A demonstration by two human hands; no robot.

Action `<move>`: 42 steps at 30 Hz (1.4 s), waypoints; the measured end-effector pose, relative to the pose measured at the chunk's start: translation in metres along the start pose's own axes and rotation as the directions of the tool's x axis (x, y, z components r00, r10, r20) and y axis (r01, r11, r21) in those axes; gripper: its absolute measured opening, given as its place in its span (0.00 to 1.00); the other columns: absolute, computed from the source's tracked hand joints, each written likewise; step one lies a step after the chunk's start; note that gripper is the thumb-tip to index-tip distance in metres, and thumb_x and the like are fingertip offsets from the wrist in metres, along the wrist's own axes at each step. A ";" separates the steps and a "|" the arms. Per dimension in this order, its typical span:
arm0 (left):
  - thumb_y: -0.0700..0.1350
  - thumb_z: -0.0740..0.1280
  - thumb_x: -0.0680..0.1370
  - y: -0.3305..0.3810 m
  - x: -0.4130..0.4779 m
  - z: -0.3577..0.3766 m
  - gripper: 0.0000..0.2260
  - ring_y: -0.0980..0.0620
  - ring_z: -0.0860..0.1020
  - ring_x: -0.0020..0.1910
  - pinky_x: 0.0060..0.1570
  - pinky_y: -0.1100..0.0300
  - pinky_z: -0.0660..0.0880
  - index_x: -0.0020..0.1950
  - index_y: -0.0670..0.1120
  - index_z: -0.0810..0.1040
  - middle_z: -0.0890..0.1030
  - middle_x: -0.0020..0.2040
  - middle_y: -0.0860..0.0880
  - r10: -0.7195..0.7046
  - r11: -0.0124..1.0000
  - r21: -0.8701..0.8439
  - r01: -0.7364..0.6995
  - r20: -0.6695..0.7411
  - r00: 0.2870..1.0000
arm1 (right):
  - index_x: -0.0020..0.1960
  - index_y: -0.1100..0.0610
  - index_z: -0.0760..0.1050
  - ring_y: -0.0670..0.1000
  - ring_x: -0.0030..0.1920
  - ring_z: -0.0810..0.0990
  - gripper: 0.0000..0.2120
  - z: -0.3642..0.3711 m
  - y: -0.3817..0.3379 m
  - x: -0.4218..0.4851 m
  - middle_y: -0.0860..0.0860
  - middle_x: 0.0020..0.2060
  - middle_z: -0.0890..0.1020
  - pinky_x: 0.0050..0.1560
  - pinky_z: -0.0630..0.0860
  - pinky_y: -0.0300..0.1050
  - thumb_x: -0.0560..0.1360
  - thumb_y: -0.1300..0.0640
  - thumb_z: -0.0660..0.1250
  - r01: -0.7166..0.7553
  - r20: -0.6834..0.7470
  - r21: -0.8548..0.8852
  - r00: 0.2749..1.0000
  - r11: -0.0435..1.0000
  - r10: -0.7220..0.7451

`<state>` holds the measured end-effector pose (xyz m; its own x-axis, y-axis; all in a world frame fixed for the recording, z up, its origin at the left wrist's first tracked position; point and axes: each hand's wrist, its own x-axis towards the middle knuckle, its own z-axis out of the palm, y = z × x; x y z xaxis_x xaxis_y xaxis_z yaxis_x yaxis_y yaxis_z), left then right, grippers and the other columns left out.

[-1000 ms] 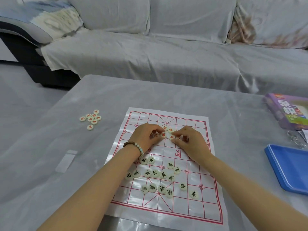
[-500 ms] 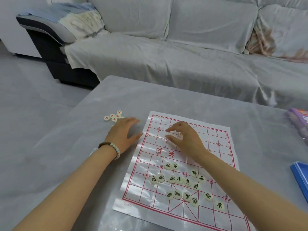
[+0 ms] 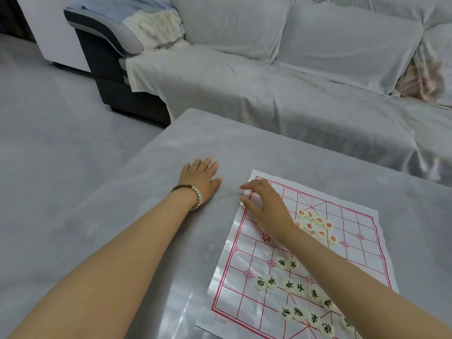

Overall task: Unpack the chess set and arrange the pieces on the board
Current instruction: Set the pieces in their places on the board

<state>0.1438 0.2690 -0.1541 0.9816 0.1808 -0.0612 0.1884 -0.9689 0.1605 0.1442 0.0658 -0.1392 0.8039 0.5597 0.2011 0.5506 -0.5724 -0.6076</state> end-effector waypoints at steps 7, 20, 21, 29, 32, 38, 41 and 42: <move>0.50 0.45 0.82 0.002 -0.048 0.007 0.22 0.50 0.49 0.75 0.71 0.56 0.48 0.76 0.51 0.49 0.49 0.77 0.51 0.085 0.996 0.017 -0.084 -0.065 0.994 | 0.58 0.51 0.76 0.43 0.55 0.72 0.10 0.003 -0.005 -0.013 0.43 0.53 0.73 0.59 0.66 0.37 0.78 0.54 0.63 -0.007 -0.023 0.030 1.000 1.000 0.008; 0.57 0.70 0.71 -0.022 -0.145 -0.006 0.42 0.52 0.58 0.72 0.71 0.57 0.55 0.76 0.48 0.49 0.60 0.74 0.51 -0.032 0.867 -0.497 -0.038 -0.131 0.991 | 0.70 0.51 0.65 0.44 0.66 0.67 0.23 0.019 -0.054 -0.025 0.46 0.68 0.69 0.61 0.59 0.30 0.76 0.58 0.64 0.022 0.258 0.084 0.965 0.996 -0.043; 0.55 0.71 0.70 -0.027 -0.149 -0.005 0.41 0.52 0.62 0.70 0.70 0.58 0.59 0.76 0.48 0.52 0.63 0.72 0.51 -0.051 0.839 -0.544 -0.022 -0.119 0.992 | 0.71 0.51 0.63 0.45 0.68 0.65 0.26 0.022 -0.058 -0.024 0.46 0.70 0.67 0.64 0.59 0.32 0.75 0.59 0.64 0.017 0.309 0.075 0.950 0.997 -0.040; 0.51 0.72 0.71 -0.036 -0.161 0.001 0.34 0.58 0.69 0.62 0.60 0.66 0.65 0.73 0.52 0.61 0.73 0.63 0.57 -0.065 0.799 -0.599 -0.051 -0.171 0.983 | 0.69 0.52 0.67 0.49 0.65 0.70 0.24 0.035 -0.066 -0.021 0.49 0.65 0.72 0.65 0.65 0.41 0.74 0.56 0.67 0.065 0.330 -0.027 0.943 0.998 -0.053; 0.50 0.73 0.70 -0.038 -0.163 0.000 0.30 0.58 0.70 0.57 0.59 0.63 0.68 0.70 0.52 0.65 0.76 0.58 0.56 -0.064 0.824 -0.563 -0.068 -0.211 0.975 | 0.62 0.51 0.73 0.48 0.59 0.72 0.19 0.033 -0.064 -0.026 0.49 0.58 0.76 0.60 0.69 0.42 0.73 0.54 0.70 0.104 0.286 -0.041 0.954 0.994 -0.088; 0.51 0.73 0.69 -0.045 -0.173 -0.001 0.17 0.58 0.72 0.48 0.48 0.63 0.71 0.56 0.55 0.74 0.76 0.47 0.57 -0.017 0.851 -0.515 -0.102 -0.222 0.975 | 0.54 0.50 0.77 0.47 0.53 0.73 0.13 0.031 -0.068 -0.032 0.48 0.52 0.76 0.53 0.71 0.43 0.71 0.50 0.72 0.122 0.265 -0.062 0.959 0.991 -0.101; 0.51 0.72 0.71 -0.046 -0.175 0.001 0.13 0.57 0.72 0.49 0.50 0.62 0.71 0.54 0.54 0.78 0.76 0.48 0.55 0.028 0.861 -0.488 -0.142 -0.234 0.972 | 0.53 0.50 0.78 0.46 0.51 0.72 0.11 0.031 -0.070 -0.034 0.47 0.50 0.76 0.50 0.71 0.41 0.71 0.50 0.72 0.116 0.268 -0.066 0.959 0.991 -0.094; 0.51 0.72 0.71 -0.045 -0.176 0.001 0.12 0.56 0.72 0.49 0.49 0.63 0.70 0.54 0.53 0.79 0.76 0.49 0.54 0.033 0.862 -0.486 -0.145 -0.232 0.972 | 0.52 0.49 0.79 0.46 0.49 0.73 0.11 0.031 -0.070 -0.034 0.48 0.50 0.76 0.49 0.72 0.40 0.71 0.50 0.72 0.111 0.265 -0.061 0.960 0.992 -0.091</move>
<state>-0.0372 0.2808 -0.1521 0.9675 0.1834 0.1741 0.0349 -0.7789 0.6262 0.0716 0.1056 -0.1275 0.6619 0.7483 0.0445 0.6490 -0.5423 -0.5336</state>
